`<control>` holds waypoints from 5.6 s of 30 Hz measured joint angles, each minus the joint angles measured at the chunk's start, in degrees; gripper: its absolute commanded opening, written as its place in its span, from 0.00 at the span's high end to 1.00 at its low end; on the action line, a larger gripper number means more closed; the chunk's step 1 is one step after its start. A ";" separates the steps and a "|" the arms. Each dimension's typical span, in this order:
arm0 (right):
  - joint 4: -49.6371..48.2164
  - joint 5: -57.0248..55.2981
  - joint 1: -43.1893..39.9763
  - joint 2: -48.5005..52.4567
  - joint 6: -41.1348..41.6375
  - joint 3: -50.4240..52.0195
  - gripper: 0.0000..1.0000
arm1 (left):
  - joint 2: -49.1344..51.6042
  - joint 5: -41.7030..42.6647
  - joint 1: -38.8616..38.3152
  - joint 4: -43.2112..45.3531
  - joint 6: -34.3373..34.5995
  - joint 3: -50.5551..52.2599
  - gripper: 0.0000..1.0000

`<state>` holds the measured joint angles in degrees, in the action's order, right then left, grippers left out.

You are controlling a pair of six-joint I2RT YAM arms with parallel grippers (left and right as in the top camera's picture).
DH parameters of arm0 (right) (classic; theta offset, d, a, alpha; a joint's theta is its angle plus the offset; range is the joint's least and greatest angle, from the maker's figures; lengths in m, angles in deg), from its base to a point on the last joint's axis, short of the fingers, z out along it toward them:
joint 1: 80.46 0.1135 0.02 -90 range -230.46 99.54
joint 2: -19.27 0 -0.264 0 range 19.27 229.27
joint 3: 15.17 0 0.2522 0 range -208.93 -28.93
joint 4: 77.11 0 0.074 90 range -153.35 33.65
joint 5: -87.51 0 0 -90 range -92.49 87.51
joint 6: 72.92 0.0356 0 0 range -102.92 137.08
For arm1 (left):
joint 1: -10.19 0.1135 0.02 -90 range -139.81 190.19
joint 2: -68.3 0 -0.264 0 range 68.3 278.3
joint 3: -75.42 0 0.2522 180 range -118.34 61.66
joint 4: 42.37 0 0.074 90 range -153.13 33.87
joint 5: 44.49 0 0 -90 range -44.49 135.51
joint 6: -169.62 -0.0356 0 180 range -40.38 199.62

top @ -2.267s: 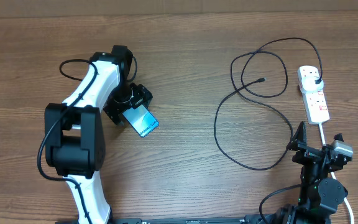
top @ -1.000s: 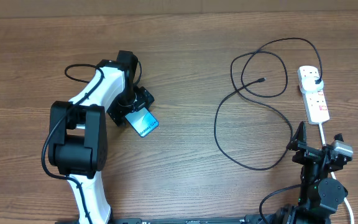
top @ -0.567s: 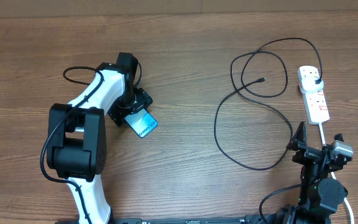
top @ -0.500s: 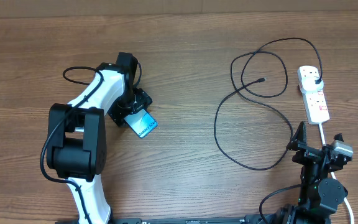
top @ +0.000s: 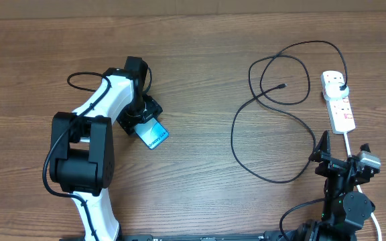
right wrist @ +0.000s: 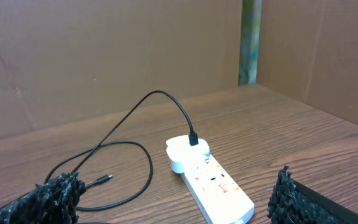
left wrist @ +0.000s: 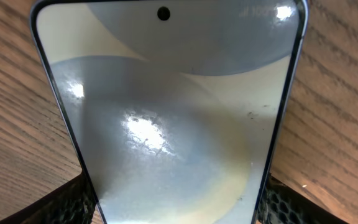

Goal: Plug charger to phone and switch on socket
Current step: 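Close the left gripper on the phone's bottom edge, then lift the phone with the left gripper and tilt it upright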

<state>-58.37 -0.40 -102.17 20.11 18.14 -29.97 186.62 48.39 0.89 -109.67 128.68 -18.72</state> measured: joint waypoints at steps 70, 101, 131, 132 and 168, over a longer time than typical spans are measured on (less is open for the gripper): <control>0.02 -0.02 0.00 0.00 0.00 0.00 0.00 | 1.05 1.62 -0.48 -4.11 -18.93 -2.29 0.44; 0.00 0.00 0.00 0.00 0.00 0.00 0.00 | 3.58 5.38 -0.42 -20.90 -20.35 -12.09 0.53; 0.04 0.00 0.00 0.00 0.00 0.00 0.00 | 3.58 56.22 -1.62 -35.67 -48.50 -12.35 0.52; 0.00 0.00 0.00 0.00 0.00 0.00 0.00 | 3.58 57.05 -1.62 -36.26 -48.65 -12.35 0.53; -0.02 0.00 0.00 0.00 0.00 0.00 0.00 | 3.58 68.54 -1.86 -42.91 -49.27 -12.37 0.55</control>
<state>-58.40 -0.40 -102.17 20.11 18.14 -29.97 190.21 116.93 -0.97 -152.57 79.41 -31.09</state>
